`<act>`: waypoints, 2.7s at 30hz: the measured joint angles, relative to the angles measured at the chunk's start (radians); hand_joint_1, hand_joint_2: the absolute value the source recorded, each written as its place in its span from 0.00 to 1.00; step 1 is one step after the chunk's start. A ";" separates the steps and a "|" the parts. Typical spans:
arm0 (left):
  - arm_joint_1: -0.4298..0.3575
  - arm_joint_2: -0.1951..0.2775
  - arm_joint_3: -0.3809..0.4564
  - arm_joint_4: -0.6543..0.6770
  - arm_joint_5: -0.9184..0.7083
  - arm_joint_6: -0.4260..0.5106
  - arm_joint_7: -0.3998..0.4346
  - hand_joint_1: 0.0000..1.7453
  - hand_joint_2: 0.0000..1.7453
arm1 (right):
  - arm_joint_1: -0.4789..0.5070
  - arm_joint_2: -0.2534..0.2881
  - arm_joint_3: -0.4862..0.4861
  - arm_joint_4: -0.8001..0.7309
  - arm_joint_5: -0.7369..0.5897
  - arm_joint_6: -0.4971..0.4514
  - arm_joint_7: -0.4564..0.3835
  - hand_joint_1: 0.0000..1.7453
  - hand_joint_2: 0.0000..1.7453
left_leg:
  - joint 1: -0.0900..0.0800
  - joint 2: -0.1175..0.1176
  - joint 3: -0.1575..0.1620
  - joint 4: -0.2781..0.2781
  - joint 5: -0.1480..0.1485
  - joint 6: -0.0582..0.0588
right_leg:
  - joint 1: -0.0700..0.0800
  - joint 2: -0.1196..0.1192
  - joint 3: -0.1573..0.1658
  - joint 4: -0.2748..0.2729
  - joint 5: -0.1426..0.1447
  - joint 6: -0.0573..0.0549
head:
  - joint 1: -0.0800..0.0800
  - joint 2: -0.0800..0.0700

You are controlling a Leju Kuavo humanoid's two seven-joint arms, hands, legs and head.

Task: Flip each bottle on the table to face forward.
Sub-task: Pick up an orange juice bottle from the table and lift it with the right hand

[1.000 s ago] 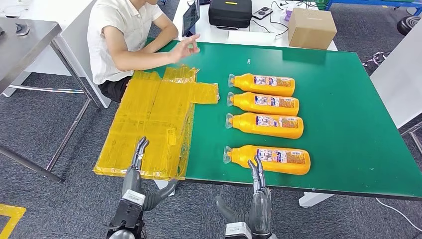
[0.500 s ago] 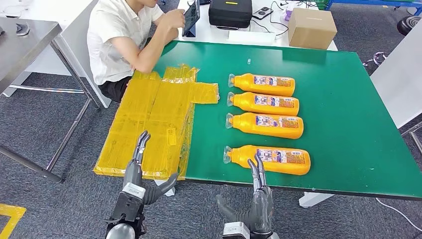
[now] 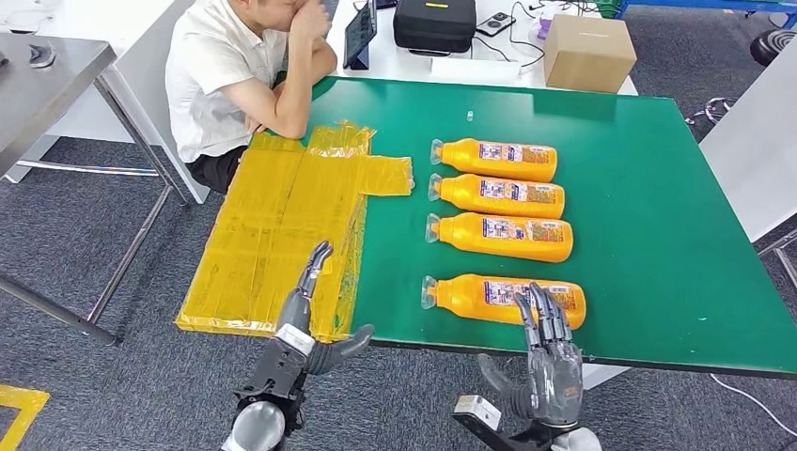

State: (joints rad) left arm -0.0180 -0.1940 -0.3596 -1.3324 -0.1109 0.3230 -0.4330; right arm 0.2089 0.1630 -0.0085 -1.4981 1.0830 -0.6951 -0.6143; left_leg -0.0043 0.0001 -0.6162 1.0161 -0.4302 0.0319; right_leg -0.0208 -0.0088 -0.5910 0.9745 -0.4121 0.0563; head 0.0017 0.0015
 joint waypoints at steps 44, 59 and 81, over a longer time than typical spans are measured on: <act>-0.036 -0.007 -0.069 0.054 0.027 -0.060 0.053 0.00 1.00 | -0.342 -0.399 0.212 0.366 -0.053 0.367 0.432 0.00 1.00 | -0.001 0.000 0.000 0.000 0.001 0.001 | 0.000 0.000 0.001 0.000 0.002 0.001 | 0.000 0.000; -0.041 -0.011 -0.078 0.054 0.025 -0.054 0.054 0.00 1.00 | -0.413 -0.395 0.256 0.401 -0.048 0.353 0.433 0.00 1.00 | -0.001 0.000 -0.001 0.000 0.001 0.001 | 0.000 0.000 0.000 0.000 0.002 0.002 | 0.000 0.000; -0.062 -0.012 -0.093 0.075 0.040 -0.060 0.055 0.00 1.00 | -0.492 -0.485 0.308 0.558 -0.154 0.567 0.426 0.98 1.00 | -0.001 0.000 0.013 0.000 0.000 0.003 | 0.000 0.000 0.012 -0.002 0.001 0.002 | 0.000 0.000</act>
State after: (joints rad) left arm -0.0798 -0.2060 -0.4527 -1.2577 -0.0712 0.2632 -0.3776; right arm -0.2835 -0.3218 0.2997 -0.9402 0.9289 -0.1284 -0.1883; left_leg -0.0050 -0.0001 -0.6032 1.0164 -0.4305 0.0345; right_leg -0.0212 -0.0088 -0.5792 0.9729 -0.4114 0.0579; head 0.0020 0.0015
